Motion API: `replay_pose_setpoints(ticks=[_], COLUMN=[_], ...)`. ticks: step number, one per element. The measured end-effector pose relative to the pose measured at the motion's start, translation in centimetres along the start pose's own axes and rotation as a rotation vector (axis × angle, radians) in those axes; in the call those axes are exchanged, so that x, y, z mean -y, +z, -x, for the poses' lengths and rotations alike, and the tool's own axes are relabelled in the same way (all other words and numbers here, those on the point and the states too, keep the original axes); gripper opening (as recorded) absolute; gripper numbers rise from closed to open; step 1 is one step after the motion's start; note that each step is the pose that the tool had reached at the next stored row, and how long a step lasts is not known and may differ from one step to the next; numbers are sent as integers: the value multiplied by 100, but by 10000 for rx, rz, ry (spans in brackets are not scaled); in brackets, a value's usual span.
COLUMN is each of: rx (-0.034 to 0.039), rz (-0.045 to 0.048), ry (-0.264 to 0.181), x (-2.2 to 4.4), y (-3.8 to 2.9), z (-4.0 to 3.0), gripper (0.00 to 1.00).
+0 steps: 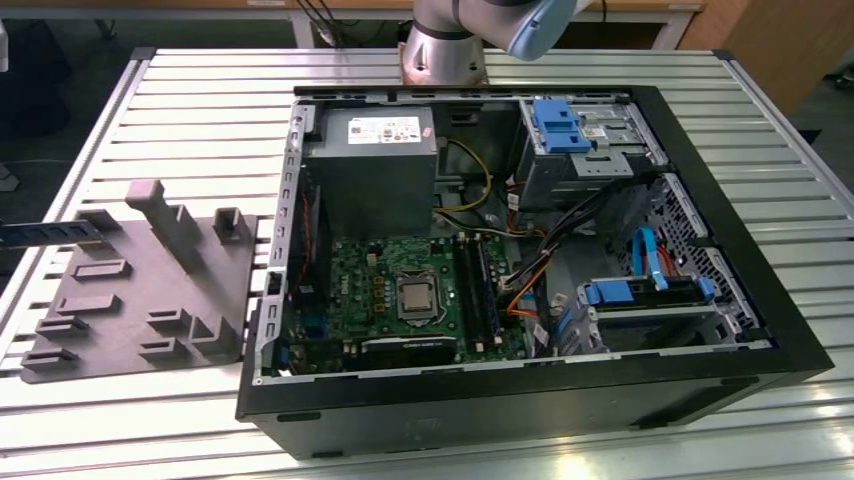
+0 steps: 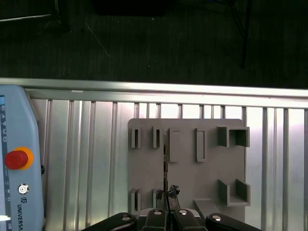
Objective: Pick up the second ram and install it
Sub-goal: 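Pick up the second ram and move it above second insertion slot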
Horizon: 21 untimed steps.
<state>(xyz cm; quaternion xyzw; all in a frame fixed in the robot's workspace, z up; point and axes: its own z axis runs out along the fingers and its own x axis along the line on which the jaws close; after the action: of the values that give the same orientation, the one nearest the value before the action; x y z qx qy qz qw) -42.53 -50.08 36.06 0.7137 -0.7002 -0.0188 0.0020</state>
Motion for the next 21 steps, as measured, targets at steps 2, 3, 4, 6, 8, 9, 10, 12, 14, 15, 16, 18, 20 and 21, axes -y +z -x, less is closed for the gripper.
replay_pose_setpoints(ticks=[2, 3, 4, 6, 8, 9, 10, 12, 14, 15, 16, 18, 20, 21], rx=[0, -1, -2, -1, -1, 0, 0, 0, 0, 0, 0, -1, 0, 0], rz=[0, 1, 2, 0, 1, 0, -1, 0, 0, 0, 0, 1, 0, -1], ry=[0, 0, 0, 0, 0, 0, 1, 0, 0, 0, 0, 0, 0, 0], x=[0, 0, 0, 0, -1, -1, -1, -1, -2, -2, -2, -2, -3, -3], y=[0, -2, -7, -17, -29, -34, -39, -48, -57, -61, -64, -73, -83, -88], z=[0, 0, 0, 1, 1, 1, 1, 1, 1, 2, 2, 2, 2, 2], gripper=[12, 12, 12, 12, 12, 12, 12, 12, 12, 12, 12, 12, 12, 12])
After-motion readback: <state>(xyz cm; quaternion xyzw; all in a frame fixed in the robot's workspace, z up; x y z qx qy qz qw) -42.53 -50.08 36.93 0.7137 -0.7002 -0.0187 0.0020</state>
